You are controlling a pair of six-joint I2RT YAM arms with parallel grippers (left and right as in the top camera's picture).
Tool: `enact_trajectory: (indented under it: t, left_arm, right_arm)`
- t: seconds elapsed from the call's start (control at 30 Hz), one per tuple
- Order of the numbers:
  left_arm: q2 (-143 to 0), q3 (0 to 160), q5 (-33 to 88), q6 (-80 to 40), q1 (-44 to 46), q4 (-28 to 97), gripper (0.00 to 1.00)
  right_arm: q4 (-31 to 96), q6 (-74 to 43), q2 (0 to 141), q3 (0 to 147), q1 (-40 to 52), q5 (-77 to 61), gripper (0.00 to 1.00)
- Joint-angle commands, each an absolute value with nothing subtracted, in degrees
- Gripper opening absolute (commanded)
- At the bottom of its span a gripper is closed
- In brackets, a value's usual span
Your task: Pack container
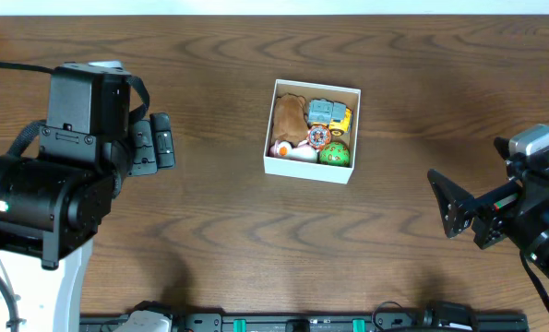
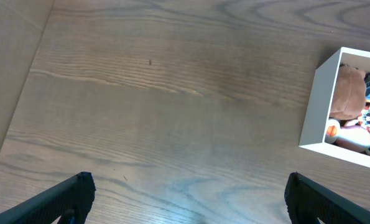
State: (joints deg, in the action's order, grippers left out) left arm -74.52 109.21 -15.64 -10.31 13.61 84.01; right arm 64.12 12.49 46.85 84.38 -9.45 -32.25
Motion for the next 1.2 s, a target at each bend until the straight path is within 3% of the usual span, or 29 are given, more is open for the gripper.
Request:
enact_trajectory:
  t: [0.0, 0.33, 0.77, 1.17]
  left_arm:
    - [-74.59, 108.99, -16.60, -10.63, 13.34, 84.18, 0.98]
    - [-74.59, 108.99, -16.60, -10.63, 13.34, 84.18, 0.98]
    - [-74.59, 108.99, -16.60, -10.63, 13.34, 84.18, 0.98]
    - [-74.59, 108.99, -16.60, -10.63, 13.34, 84.18, 0.98]
  right_arm:
    - [64.29, 13.17, 46.76, 84.42, -9.04, -32.80, 0.99]
    - [62.98, 15.40, 44.49, 79.85, -8.91, -26.57, 0.99]
    - [35.66, 15.70, 19.49, 34.20, 1.08, -24.14, 0.99]
    - [33.52, 12.45, 0.82, 12.82, 1.10, -17.15, 0.99]
